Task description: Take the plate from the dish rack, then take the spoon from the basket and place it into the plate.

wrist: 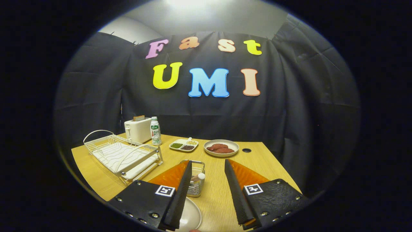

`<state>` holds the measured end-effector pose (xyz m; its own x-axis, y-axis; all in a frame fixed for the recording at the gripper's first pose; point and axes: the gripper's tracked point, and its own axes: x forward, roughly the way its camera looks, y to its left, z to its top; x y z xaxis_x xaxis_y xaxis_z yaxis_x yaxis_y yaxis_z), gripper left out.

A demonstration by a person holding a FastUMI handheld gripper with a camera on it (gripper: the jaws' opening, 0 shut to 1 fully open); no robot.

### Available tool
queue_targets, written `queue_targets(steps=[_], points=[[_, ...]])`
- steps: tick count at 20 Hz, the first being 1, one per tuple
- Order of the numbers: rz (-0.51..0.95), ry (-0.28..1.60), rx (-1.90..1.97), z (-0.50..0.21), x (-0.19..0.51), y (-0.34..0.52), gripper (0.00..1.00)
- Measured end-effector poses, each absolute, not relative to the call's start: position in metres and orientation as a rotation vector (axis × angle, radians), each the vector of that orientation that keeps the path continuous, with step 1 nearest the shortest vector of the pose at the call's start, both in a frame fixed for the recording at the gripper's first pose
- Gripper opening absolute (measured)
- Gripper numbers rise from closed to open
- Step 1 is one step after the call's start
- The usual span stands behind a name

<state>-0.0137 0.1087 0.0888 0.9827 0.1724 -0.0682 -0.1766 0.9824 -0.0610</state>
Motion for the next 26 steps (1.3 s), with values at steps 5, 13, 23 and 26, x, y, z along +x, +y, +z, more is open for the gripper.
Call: queue_targets(steps=[5,13,23,26], points=[[0.202,0.070,-0.010,0.073,0.011,0.124,0.64],[0.232,0.132,0.033,0.047,0.046,0.135,0.31],[0.251,0.177,0.038,0.051,0.038,0.143,0.08],[0.251,0.184,0.028,0.050,0.039,0.143,0.08]])
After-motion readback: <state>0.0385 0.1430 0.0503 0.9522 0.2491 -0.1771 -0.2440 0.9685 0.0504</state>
